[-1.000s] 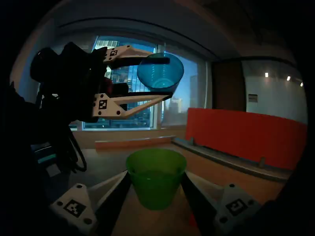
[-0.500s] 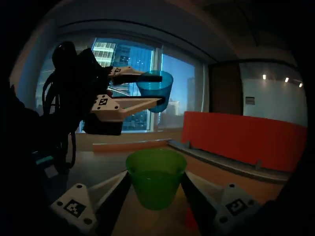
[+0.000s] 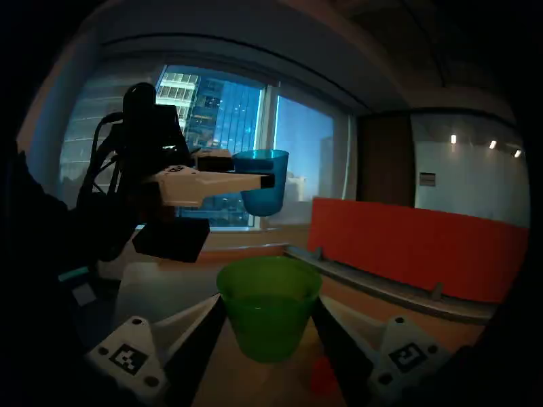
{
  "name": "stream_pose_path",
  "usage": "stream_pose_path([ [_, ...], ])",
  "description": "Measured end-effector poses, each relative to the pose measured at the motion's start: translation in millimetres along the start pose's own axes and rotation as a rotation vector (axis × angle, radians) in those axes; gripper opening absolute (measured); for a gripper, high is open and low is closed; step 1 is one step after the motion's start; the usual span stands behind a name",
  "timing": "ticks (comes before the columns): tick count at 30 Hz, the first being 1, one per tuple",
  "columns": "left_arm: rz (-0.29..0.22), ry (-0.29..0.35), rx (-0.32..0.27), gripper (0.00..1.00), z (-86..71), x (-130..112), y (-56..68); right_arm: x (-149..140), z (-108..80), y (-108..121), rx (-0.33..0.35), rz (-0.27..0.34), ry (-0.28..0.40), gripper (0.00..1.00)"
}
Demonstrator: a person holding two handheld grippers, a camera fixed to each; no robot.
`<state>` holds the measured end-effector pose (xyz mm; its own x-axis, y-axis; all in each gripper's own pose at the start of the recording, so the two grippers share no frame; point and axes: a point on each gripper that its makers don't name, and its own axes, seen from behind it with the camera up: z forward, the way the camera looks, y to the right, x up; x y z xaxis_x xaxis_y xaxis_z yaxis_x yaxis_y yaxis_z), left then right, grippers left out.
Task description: Pour water
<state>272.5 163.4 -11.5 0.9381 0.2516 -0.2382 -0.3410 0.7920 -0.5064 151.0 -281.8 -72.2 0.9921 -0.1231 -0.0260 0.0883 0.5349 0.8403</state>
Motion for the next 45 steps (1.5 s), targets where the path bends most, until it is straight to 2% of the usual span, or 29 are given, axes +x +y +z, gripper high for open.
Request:
stream_pose_path([
  [5, -0.110, -0.004, -0.006, 0.84, -0.8, -5, -5.3, 7, -3.6, 2, -0.008, -0.009, 0.006, 0.86],
  [9, -0.204, -0.006, -0.032, 0.84, -1.5, -10, -2.9, 17, -6.8, 2, -0.010, -0.010, 0.016, 0.86],
  [12, -0.256, -0.001, -0.052, 0.84, -2.6, -13, -0.2, 23, -8.2, 3, -0.011, -0.009, 0.021, 0.85],
  [14, -0.270, 0.001, -0.058, 0.84, -3.2, -15, 0.3, 24, -8.9, 4, -0.014, -0.010, 0.022, 0.85],
  [20, -0.268, -0.017, -0.065, 0.84, -7.2, -27, 4.2, 26, -11.2, 7, -0.019, -0.013, 0.015, 0.86],
  [24, -0.268, -0.037, -0.083, 0.84, -10.5, -37, 12.1, 25, -12.9, 8, -0.022, -0.009, 0.008, 0.86],
  [30, -0.279, -0.060, -0.110, 0.84, -13.3, -51, 23.5, 20, -16.0, 14, -0.034, -0.005, -0.011, 0.86],
  [45, -0.284, -0.150, -0.142, 0.84, -15.6, -98, 40.0, -3, -24.6, 24, -0.039, 0.011, -0.072, 0.86],
])
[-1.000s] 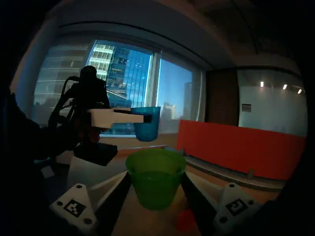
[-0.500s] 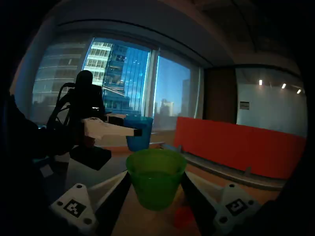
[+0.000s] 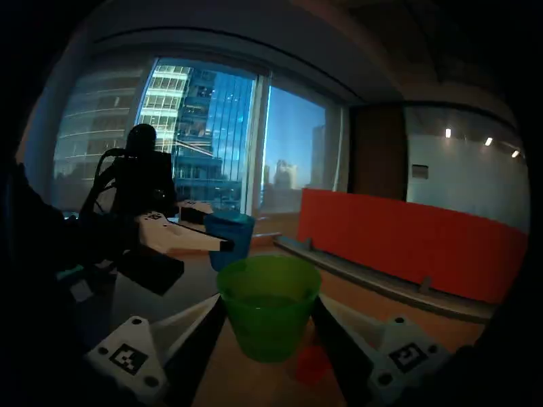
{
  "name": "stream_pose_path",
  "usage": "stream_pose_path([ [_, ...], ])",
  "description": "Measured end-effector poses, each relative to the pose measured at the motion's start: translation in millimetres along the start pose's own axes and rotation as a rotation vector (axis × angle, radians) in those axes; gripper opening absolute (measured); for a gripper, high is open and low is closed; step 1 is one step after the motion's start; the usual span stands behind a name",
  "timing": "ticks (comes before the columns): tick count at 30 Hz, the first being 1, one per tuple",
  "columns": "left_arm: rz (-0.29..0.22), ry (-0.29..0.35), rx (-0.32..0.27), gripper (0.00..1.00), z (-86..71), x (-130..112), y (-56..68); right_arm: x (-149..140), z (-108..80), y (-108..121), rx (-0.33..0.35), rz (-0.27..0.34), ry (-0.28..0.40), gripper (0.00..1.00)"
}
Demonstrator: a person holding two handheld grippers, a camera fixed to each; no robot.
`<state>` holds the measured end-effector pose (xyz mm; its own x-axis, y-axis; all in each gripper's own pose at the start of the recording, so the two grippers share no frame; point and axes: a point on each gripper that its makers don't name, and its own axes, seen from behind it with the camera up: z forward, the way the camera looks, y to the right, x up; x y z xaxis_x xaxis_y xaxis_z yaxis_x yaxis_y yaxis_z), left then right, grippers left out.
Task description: Pour water
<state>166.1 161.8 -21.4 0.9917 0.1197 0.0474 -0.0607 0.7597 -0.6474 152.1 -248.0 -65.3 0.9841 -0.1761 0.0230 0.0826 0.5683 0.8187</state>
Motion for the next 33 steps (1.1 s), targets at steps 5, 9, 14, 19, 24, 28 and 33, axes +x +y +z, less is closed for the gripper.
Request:
stream_pose_path([
  [5, 0.006, -0.039, -0.015, 0.85, 5.3, -19, 2.7, -16, -0.1, 4, -0.001, 0.002, -0.039, 0.86],
  [9, 0.018, -0.071, -0.019, 0.85, 10.7, -33, 2.5, -26, 0.6, 8, -0.003, 0.001, -0.070, 0.86],
  [14, 0.024, -0.111, -0.029, 0.85, 18.0, -50, 3.4, -39, 2.0, 11, 0.003, 0.004, -0.104, 0.86],
  [19, 0.037, -0.152, -0.037, 0.85, 22.6, -66, 4.9, -56, 1.9, 13, 0.015, 0.005, -0.150, 0.86],
  [24, 0.054, -0.194, -0.046, 0.85, 27.2, -82, 6.0, -74, 2.4, 11, 0.037, 0.007, -0.198, 0.86],
  [28, 0.067, -0.239, -0.063, 0.86, 30.2, -96, 8.8, -86, 4.0, 11, 0.048, 0.010, -0.229, 0.86],
  [33, 0.094, -0.295, -0.077, 0.86, 32.1, -115, 8.8, -98, 6.4, 13, 0.057, 0.017, -0.261, 0.86],
])
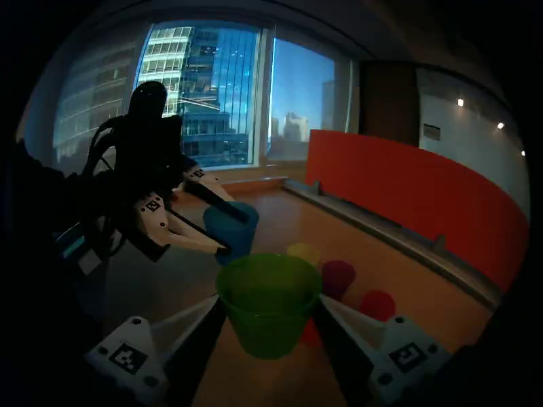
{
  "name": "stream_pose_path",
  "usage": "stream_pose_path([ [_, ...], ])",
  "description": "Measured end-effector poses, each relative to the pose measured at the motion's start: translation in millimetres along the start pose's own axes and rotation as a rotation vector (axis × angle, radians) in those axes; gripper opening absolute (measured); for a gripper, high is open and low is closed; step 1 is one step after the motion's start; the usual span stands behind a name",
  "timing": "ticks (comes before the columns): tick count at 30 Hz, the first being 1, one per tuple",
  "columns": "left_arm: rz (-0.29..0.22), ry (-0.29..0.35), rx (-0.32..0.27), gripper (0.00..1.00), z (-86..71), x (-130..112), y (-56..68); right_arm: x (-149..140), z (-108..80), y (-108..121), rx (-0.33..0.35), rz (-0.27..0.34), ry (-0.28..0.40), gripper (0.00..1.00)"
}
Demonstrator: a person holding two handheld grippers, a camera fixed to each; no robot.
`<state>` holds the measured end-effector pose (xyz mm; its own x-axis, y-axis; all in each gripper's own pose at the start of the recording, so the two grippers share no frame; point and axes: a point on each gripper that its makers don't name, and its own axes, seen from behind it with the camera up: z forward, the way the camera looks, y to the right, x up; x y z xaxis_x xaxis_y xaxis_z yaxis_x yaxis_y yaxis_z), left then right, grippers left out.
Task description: Pour water
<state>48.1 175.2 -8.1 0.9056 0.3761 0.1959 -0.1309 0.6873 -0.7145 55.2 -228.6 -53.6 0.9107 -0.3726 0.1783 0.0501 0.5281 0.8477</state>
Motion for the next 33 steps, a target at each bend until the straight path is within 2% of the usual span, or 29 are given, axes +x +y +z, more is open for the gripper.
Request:
stream_pose_path([
  [9, 0.049, -0.095, -0.028, 0.86, 11.8, -28, 0.7, -22, 13.1, 0, 0.025, 0.011, -0.054, 0.86],
  [33, 0.059, -0.249, -0.089, 0.86, 45.4, -77, -0.4, -86, 40.1, 5, 0.057, 0.054, -0.180, 0.87],
])
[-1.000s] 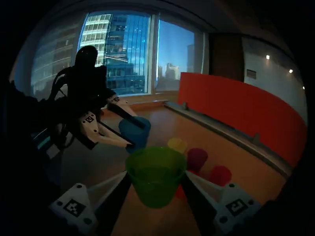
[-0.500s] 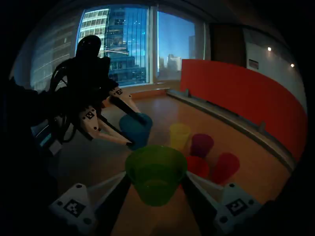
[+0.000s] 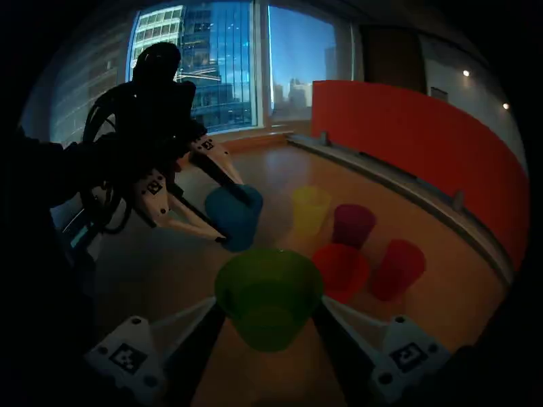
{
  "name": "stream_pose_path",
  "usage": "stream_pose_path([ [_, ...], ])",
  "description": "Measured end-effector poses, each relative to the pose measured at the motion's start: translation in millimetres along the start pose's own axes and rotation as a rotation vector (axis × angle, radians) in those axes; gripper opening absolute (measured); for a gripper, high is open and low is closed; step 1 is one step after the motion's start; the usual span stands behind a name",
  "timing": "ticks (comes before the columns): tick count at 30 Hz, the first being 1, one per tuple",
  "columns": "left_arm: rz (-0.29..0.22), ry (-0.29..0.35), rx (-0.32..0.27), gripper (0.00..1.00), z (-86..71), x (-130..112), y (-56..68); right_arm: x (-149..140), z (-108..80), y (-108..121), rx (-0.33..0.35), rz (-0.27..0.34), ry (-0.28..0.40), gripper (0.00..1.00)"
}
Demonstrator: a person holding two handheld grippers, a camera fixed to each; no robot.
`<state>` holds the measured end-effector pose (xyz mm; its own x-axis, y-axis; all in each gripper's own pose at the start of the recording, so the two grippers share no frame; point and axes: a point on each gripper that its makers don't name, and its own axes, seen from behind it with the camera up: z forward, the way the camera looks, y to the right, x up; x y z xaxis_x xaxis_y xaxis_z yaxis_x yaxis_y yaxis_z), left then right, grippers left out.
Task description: Pour water
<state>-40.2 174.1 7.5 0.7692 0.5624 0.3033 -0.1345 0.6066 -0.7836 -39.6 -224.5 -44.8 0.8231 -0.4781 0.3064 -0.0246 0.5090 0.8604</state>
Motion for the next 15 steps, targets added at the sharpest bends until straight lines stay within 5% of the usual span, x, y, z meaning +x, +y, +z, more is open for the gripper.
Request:
stream_pose_path([
  [15, -0.011, -0.063, -0.029, 0.86, 26.1, -24, -1.5, -21, 16.6, 2, 0.010, -0.002, -0.036, 0.87],
])
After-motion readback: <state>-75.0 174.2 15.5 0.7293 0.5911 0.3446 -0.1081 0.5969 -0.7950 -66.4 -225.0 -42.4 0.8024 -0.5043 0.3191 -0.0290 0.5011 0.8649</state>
